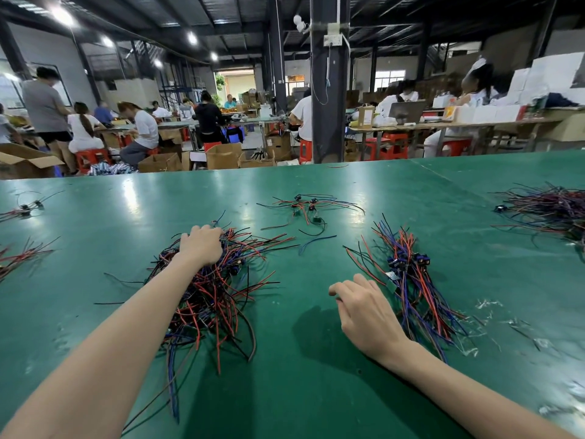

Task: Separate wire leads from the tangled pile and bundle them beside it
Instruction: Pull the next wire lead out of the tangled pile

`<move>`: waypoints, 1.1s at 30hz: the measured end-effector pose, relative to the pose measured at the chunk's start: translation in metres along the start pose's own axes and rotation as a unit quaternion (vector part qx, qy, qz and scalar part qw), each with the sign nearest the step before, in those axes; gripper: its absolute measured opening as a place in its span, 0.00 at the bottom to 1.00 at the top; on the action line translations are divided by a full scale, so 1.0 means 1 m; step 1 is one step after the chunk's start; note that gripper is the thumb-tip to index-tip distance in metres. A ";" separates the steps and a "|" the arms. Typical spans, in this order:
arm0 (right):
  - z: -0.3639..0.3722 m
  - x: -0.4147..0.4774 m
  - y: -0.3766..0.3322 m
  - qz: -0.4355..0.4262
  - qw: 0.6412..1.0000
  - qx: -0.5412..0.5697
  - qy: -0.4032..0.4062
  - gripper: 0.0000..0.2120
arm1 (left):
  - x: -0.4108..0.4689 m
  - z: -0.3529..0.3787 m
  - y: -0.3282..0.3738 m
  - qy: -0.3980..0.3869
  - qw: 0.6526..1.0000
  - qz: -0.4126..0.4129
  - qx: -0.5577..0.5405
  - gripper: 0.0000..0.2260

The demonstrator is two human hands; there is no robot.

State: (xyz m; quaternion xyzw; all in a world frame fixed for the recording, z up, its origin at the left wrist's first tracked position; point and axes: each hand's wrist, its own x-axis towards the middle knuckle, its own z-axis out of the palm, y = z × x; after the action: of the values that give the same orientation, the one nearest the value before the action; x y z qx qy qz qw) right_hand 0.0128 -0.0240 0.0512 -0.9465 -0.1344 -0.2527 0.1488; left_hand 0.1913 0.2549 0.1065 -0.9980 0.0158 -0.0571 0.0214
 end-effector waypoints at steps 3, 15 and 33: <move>0.001 0.000 0.001 -0.009 1.000 -0.005 0.004 0.14 | 0.009 0.005 0.003 -0.024 0.999 0.005 0.030 0.21; -0.002 0.000 0.003 -0.036 0.999 0.011 0.000 0.31 | 0.014 0.011 0.005 0.130 0.976 0.034 0.172 0.13; -0.002 0.000 0.003 -0.017 0.997 0.079 0.012 0.30 | -0.049 -0.097 0.051 0.181 0.709 -0.041 -0.680 0.04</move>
State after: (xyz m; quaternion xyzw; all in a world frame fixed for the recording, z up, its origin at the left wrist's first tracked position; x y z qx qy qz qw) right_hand 0.0125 -0.0277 0.0524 -0.9262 -0.1684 -0.2553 0.2206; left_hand 0.1300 0.2020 0.1951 -0.7125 0.0130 -0.2114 -0.6690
